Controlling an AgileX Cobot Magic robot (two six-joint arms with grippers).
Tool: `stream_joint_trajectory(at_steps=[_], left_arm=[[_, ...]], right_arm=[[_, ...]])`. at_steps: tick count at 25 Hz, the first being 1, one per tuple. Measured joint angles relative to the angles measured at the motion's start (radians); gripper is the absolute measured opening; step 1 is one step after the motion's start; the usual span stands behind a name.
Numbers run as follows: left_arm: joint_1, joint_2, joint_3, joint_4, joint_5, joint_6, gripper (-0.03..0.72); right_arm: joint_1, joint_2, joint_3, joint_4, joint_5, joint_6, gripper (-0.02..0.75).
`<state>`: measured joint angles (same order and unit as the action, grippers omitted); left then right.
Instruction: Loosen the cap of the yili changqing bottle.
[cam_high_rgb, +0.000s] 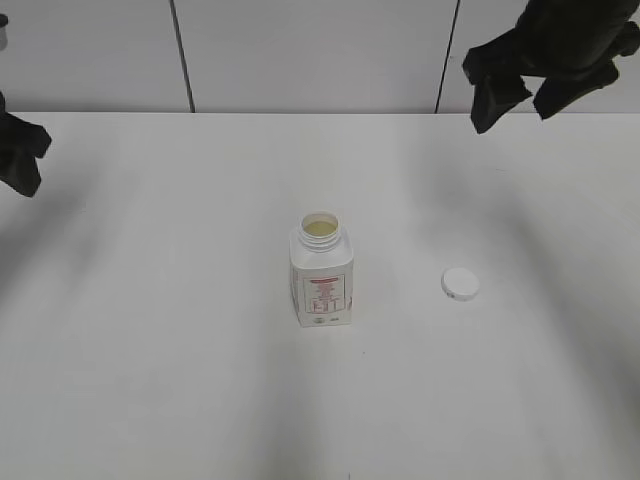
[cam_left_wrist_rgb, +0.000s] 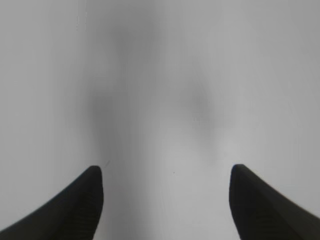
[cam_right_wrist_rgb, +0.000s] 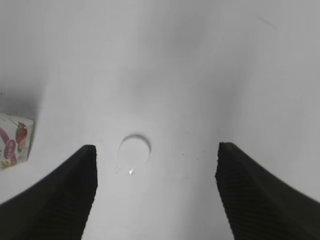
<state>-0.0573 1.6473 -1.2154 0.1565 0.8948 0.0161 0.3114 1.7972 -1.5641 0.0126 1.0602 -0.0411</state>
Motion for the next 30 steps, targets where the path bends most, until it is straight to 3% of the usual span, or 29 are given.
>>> stream_joint_trajectory(at_steps=[4,10,19,26,30], left_arm=[[0.007,0.000,-0.080,-0.025,0.123,0.050,0.484],[0.007,-0.012,-0.096,-0.086,0.226,0.101,0.484],[0.007,-0.031,-0.096,-0.130,0.318,0.105,0.484],[0.007,-0.165,-0.083,-0.239,0.318,0.107,0.484],[0.007,-0.286,-0.003,-0.247,0.318,0.107,0.481]], right_arm=[[-0.070,0.000,-0.013,-0.004,0.104,0.000,0.583],[-0.153,-0.001,-0.017,0.013,0.149,-0.039,0.582],[-0.158,-0.138,0.014,0.070,0.152,-0.052,0.582],[-0.158,-0.371,0.208,0.078,0.154,-0.052,0.582],[-0.158,-0.527,0.307,0.098,0.157,-0.053,0.582]])
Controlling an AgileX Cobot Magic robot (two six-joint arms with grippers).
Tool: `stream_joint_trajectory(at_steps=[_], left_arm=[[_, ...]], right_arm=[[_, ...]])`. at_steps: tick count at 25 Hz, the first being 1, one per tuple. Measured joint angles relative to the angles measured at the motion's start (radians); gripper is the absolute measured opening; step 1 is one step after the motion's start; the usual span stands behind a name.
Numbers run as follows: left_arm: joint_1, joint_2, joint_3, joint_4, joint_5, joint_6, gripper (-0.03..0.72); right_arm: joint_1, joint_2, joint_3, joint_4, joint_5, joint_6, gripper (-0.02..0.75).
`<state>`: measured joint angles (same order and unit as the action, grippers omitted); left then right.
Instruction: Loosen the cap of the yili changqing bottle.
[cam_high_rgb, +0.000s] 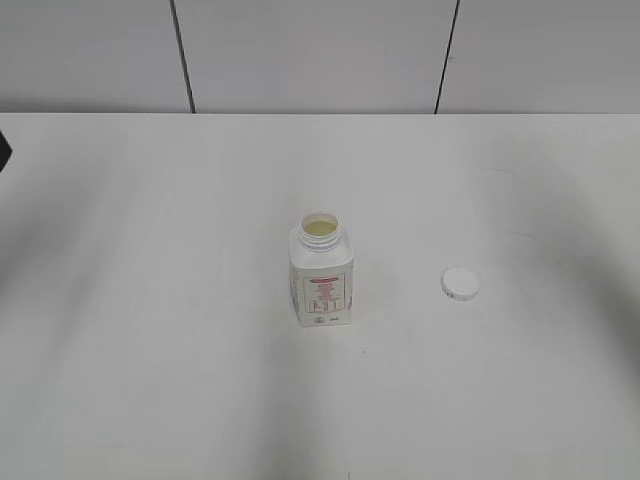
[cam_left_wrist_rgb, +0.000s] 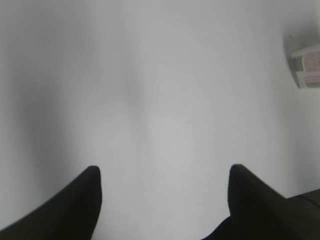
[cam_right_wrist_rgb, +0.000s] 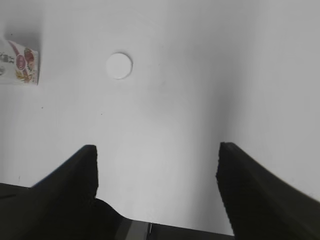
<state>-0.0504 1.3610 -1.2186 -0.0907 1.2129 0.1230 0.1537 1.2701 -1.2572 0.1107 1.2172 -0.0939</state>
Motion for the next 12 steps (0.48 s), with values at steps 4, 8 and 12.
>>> stream_joint_trajectory(at_steps=[4,8,12], left_arm=[[0.000,-0.132,0.127,-0.002,0.001,0.000,0.481],[0.000,-0.267,0.263,-0.002,-0.006,0.000,0.480],[0.000,-0.405,0.382,-0.002,-0.007,0.000,0.480]], right_arm=[[0.000,-0.137,0.062,0.002,0.002,0.000,0.582],[0.000,-0.237,0.106,0.002,0.002,0.000,0.582],[0.000,-0.315,0.183,0.012,0.002,0.004,0.582]])
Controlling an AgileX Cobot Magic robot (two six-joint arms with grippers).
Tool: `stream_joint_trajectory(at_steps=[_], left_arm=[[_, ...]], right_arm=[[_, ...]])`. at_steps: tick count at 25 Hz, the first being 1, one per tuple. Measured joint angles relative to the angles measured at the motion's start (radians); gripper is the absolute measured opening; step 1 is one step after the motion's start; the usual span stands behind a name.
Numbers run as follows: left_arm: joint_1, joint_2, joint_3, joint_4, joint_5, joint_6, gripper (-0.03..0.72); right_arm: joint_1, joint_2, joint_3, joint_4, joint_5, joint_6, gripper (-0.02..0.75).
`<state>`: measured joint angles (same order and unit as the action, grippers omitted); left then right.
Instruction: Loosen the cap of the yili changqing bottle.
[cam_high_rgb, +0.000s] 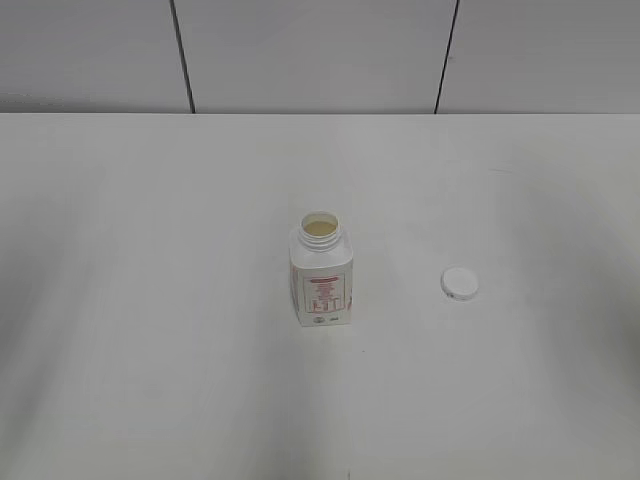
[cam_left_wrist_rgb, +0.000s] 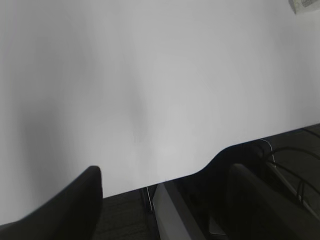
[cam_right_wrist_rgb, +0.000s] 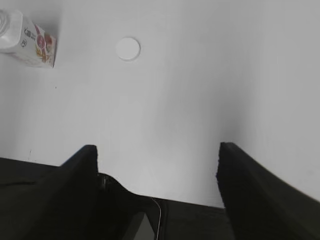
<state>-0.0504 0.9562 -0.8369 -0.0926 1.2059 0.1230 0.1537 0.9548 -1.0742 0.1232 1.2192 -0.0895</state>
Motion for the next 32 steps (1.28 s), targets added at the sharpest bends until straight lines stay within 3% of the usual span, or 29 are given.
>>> stream_joint_trajectory(at_steps=[13,21,26,32], left_arm=[[0.000,-0.493,0.263,-0.002,-0.016,0.000,0.479],[0.000,-0.768,0.267,0.002,-0.041,-0.005,0.478],[0.000,-0.931,0.267,0.103,-0.041,-0.168,0.452],[0.000,-0.962,0.272,0.137,-0.037,-0.216,0.439]], right_arm=[[0.000,-0.352,0.314,0.004,0.001,0.004,0.582],[0.000,-0.544,0.389,0.006,0.005,0.011,0.582],[0.000,-0.641,0.391,0.006,0.005,0.011,0.582],[0.000,-0.757,0.395,0.005,0.006,0.011,0.582]])
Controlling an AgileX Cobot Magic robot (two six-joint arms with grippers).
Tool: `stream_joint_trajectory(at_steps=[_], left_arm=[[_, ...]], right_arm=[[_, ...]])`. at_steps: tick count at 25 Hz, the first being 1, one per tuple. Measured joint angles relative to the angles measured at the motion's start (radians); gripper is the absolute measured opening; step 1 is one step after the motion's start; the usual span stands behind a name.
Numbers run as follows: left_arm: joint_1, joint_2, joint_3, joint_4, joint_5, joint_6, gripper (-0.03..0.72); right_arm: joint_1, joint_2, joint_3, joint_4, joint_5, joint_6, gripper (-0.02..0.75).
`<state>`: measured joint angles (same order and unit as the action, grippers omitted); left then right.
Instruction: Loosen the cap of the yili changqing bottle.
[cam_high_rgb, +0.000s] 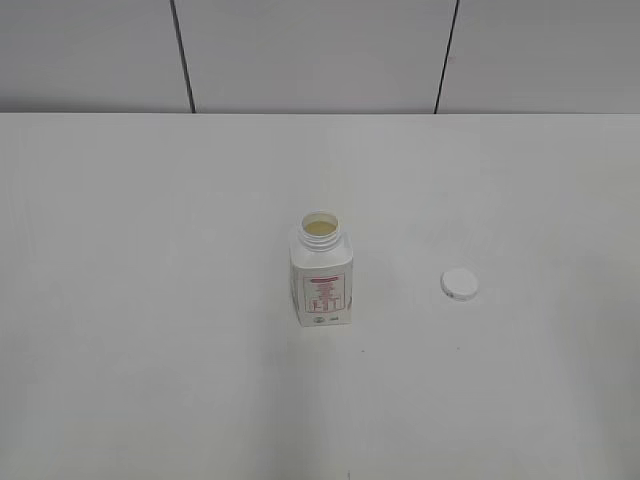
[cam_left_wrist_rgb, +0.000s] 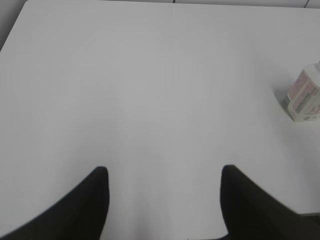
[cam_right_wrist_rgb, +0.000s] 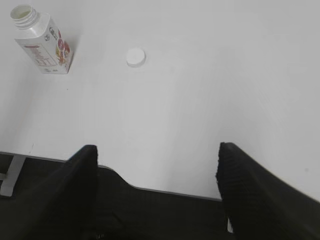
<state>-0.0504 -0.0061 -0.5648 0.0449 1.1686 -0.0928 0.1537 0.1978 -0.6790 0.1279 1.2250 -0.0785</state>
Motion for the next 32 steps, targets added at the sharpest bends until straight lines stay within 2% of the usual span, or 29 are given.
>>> stream_joint_trajectory(at_steps=[10,17,32], left_arm=[[0.000,-0.001,0.043,-0.022,-0.098,0.045,0.439],[0.000,-0.001,0.046,-0.028,-0.108,0.049,0.439],[0.000,-0.001,0.046,-0.029,-0.108,0.050,0.417]], right_arm=[[0.000,-0.200,0.124,0.003,-0.005,0.004,0.582],[0.000,-0.205,0.167,-0.019,-0.118,0.008,0.582],[0.000,-0.205,0.167,-0.050,-0.127,0.014,0.582]])
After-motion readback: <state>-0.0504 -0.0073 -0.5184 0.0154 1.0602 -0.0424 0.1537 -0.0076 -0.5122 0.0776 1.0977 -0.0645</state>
